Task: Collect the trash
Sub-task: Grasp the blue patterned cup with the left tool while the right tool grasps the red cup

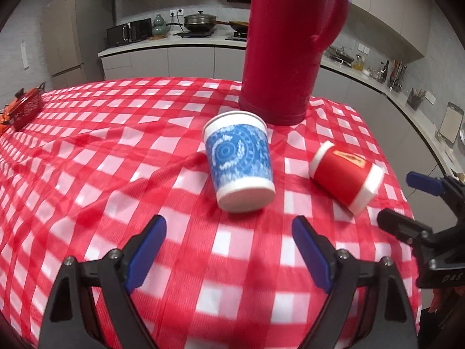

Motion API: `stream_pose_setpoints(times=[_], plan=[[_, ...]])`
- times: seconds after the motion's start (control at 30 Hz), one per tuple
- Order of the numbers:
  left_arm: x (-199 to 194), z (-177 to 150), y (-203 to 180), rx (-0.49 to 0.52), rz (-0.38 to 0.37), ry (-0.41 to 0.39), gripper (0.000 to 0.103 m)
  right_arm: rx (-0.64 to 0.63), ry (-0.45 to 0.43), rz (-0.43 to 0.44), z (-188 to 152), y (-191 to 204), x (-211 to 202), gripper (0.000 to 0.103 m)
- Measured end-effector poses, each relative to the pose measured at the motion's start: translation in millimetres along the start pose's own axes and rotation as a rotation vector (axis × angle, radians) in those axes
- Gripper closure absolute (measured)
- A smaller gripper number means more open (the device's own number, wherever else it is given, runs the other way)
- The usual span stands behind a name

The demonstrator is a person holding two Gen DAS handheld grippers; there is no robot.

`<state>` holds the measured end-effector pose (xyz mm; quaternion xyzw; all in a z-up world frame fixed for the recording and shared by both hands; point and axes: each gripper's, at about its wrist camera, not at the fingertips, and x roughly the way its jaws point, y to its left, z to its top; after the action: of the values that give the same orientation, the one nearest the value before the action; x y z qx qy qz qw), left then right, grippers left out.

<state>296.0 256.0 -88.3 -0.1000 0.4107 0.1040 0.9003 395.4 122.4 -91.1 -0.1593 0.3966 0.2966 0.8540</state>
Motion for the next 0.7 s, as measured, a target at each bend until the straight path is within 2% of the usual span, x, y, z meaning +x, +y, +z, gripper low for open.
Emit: stream_pose_setpoints(times=[0.33, 0.4, 0.47, 0.7], plan=[[38.7, 24.2, 7.2, 0.009, -0.027, 0.03, 0.014, 0.025, 0.039, -0.001, 24.0, -15.4, 51.8, 0.005], [44.3, 28.6, 7.9, 0.012, -0.032, 0.035, 0.014, 0.039, 0.046, 0.003, 28.5, -18.5, 59.4, 0.009], [48.5, 31.8, 8.2, 0.014, -0.035, 0.039, 0.014, 0.052, 0.056, 0.016, 31.7, -20.9, 65.9, 0.018], [57.4, 41.1, 3.3, 0.018, -0.066, 0.045, 0.014, 0.084, 0.072, 0.023, 30.6, -25.5, 72.1, 0.022]])
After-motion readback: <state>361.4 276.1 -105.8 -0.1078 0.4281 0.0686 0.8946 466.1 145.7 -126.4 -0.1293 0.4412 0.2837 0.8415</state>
